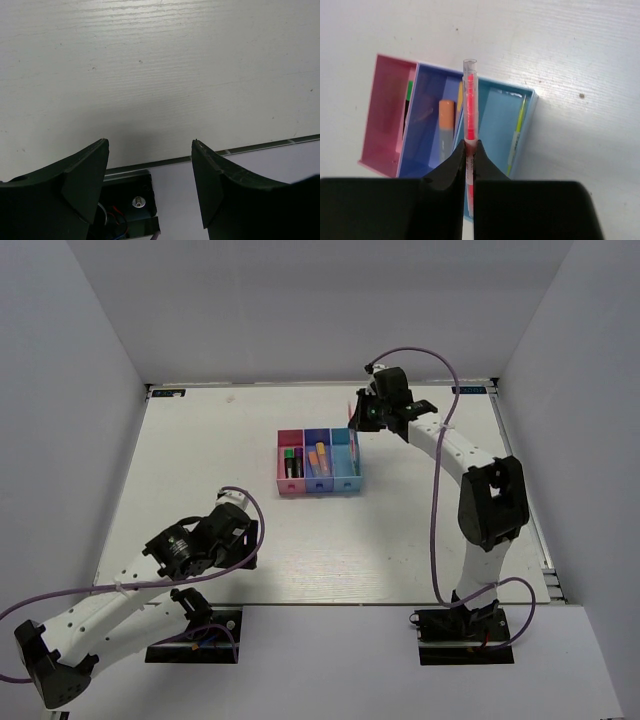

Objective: Sort the stationery into containers
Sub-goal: Place the stationery into the container

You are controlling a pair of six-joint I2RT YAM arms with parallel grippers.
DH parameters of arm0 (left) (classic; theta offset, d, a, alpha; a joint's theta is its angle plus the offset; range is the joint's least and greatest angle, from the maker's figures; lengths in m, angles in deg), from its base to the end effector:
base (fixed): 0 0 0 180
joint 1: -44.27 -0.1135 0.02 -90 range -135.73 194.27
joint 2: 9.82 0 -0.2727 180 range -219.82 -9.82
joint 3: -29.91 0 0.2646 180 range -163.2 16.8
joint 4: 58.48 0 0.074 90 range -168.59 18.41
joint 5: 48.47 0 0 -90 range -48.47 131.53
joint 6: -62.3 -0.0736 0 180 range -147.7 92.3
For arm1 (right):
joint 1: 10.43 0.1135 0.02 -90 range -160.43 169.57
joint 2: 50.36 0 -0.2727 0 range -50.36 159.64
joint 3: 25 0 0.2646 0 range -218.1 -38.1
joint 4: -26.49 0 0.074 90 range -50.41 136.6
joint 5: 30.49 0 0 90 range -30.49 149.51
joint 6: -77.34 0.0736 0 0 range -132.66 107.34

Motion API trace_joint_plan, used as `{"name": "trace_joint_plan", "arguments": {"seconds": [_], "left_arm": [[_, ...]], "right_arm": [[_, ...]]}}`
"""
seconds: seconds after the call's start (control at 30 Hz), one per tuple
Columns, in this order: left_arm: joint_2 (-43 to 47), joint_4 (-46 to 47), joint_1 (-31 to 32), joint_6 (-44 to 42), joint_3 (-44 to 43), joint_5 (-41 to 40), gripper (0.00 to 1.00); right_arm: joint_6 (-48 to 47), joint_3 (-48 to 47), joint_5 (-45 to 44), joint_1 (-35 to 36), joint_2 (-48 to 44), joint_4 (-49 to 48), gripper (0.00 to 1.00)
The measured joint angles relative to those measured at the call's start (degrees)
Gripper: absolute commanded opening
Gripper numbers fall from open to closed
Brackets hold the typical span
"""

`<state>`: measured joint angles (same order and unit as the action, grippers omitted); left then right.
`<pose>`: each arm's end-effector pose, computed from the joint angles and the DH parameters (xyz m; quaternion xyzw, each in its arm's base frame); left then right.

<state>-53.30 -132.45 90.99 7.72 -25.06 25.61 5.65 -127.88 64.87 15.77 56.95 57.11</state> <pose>0.1164 -0.0941 0.2255 0.0619 0.9605 -0.0534 0.2660 0.4326 0.2205 0.2688 -0.0825 0.8827 0.2129 0.4108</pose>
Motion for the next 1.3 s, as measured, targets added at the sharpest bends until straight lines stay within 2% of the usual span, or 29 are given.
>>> {"name": "trace_joint_plan", "arguments": {"seconds": [0.3, 0.33, 0.37, 0.4, 0.47, 0.6, 0.63, 0.67, 0.7, 0.73, 0.77, 0.8, 0.83, 0.9, 0.93, 0.97, 1.0, 1.03, 1.07, 1.17, 1.3], "left_arm": [[-0.1, 0.0, 0.0, 0.5, 0.0, -0.2, 0.77], [-0.2, 0.0, 0.0, 0.5, 0.0, -0.2, 0.77], [-0.2, 0.0, 0.0, 0.6, 0.0, -0.2, 0.77], [-0.2, 0.1, 0.0, 0.6, 0.0, -0.2, 0.77], [-0.3, 0.1, 0.0, 0.6, 0.0, -0.2, 0.77], [-0.6, 0.1, 0.0, 0.5, -0.3, -0.2, 0.77], [-0.8, 0.2, 0.0, 0.5, -0.5, -0.2, 0.77], [-0.9, 0.3, 0.0, 0.5, -0.6, -0.2, 0.73], [-1.0, 0.6, 0.0, 0.5, -0.7, -0.2, 0.67], [-1.2, 0.6, -0.1, 0.4, -1.0, -0.2, 0.46], [-1.4, 0.8, -0.1, 0.5, -1.3, -0.1, 0.33], [-1.6, 1.0, -0.1, 0.4, -1.7, -0.2, 0.21], [-1.9, 1.0, -0.1, 0.1, -2.3, -0.1, 0.03], [-3.0, 1.1, -0.1, -1.0, -3.9, 0.0, 0.0], [-3.8, 1.0, -0.1, -1.6, -5.0, 0.0, 0.11], [-4.6, 1.3, -0.1, -2.1, -5.9, -0.1, 0.3], [-5.2, 1.6, -0.1, -2.8, -6.6, -0.2, 0.56], [-5.7, 2.1, -0.2, -3.5, -7.0, -0.2, 0.89], [-6.3, 2.7, -0.5, -4.0, -7.3, -0.1, 0.99], [-8.1, 4.4, -3.2, -4.6, -7.5, 1.2, 0.99], [-10.2, 8.5, -10.1, -5.6, -6.0, 6.0, 0.99]], "right_arm": [[2.6, 0.3, 2.4, -0.9, 5.9, -6.3, 0.0], [2.5, 0.9, 2.6, -0.9, 5.9, -6.6, 0.09], [2.4, 1.4, 2.8, -0.9, 6.0, -7.1, 0.22], [2.4, 1.7, 3.0, -0.9, 6.0, -7.3, 0.46], [1.5, 2.5, 3.8, -1.0, 6.0, -8.0, 0.63], [0.1, 4.1, 5.2, -1.0, 5.7, -8.8, 0.65], [-0.1, 4.6, 5.4, -1.0, 5.5, -8.7, 0.62], [-0.3, 5.0, 5.5, -1.0, 5.2, -8.6, 0.55], [-0.7, 5.3, 5.6, -1.0, 4.9, -8.4, 0.42], [-0.9, 5.3, 5.7, -1.0, 4.4, -7.8, 0.04], [-1.7, 5.3, 5.9, -1.0, 3.7, -7.3, 0.0], [-2.0, 5.3, 6.0, -1.1, 2.7, -6.3, 0.0], [-2.6, 5.3, 6.1, -1.1, 1.4, -5.2, 0.0], [-4.0, 7.3, 5.0, -1.2, -3.6, -3.8, 0.0], [-4.6, 9.7, 4.4, -1.4, -7.3, -3.8, 0.18], [-4.9, 12.1, 3.7, -1.5, -11.0, -3.5, 0.35], [-5.3, 14.4, 2.6, -1.7, -14.6, -3.1, 0.52], [-5.8, 16.3, 1.8, -1.9, -17.9, -2.4, 0.81], [-6.5, 18.4, 0.7, -2.1, -21.4, -1.6, 0.84], [-9.5, 23.7, -3.7, -2.6, -30.3, 0.7, 0.9], [-12.8, 32.4, -7.5, -2.6, -39.6, 2.3, 0.9]]}}
